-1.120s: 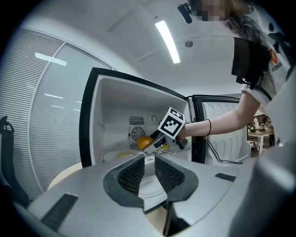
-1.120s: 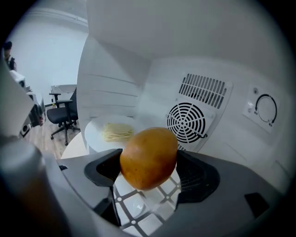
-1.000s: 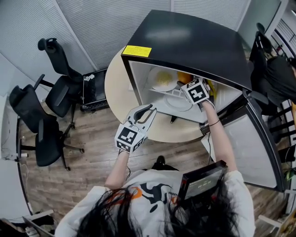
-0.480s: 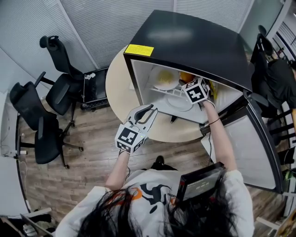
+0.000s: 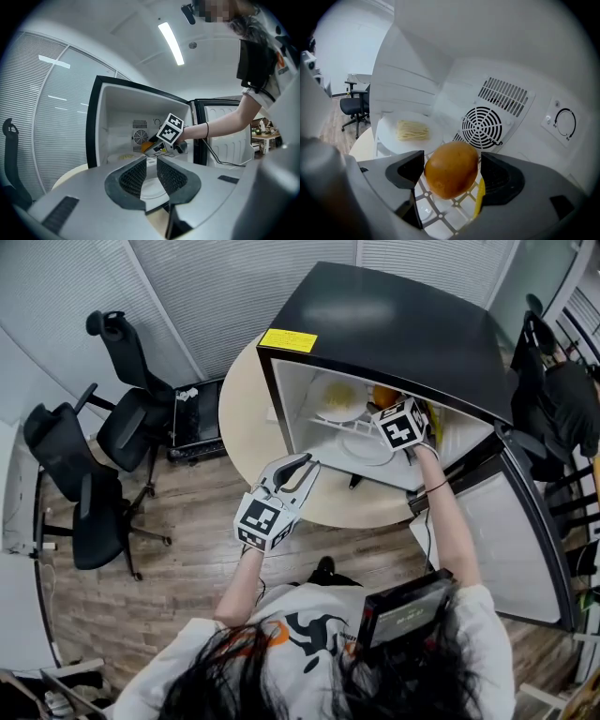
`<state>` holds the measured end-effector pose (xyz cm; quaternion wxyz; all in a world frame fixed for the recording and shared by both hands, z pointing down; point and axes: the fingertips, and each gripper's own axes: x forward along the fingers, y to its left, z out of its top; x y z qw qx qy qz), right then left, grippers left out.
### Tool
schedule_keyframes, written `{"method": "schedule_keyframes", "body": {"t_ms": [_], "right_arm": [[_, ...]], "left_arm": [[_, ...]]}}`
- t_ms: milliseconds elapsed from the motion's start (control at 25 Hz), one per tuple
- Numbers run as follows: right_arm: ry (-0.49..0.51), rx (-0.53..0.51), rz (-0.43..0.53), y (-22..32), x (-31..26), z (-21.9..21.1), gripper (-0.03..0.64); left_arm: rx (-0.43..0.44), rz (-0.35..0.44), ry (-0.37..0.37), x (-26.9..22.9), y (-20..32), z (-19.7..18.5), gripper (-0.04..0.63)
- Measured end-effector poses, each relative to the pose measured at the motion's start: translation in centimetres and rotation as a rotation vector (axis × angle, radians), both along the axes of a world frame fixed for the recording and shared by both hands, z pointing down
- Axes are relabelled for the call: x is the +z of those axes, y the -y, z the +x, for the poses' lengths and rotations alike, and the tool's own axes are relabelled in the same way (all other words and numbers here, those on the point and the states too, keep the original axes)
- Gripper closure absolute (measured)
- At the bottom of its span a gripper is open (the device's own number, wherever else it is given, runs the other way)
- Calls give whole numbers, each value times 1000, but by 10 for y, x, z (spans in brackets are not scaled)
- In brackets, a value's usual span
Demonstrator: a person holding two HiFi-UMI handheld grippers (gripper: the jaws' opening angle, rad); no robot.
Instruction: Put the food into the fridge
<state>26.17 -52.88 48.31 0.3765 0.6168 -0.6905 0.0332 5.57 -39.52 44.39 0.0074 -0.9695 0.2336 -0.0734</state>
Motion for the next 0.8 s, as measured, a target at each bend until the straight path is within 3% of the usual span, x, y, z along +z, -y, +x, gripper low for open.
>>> {"method": "schedule_keyframes", "body": {"t_ms": [240, 400, 800], "right_arm": [[55, 19, 49, -7, -17, -1, 252], [87, 2, 135, -17, -41, -16, 252], [314, 13, 292, -58, -74, -52, 253]], "left_arm": [[-1, -4, 3, 1, -3, -3, 525], [6, -5, 6, 3, -6, -2, 524], [-9, -4, -7, 1, -12, -13, 524]]}}
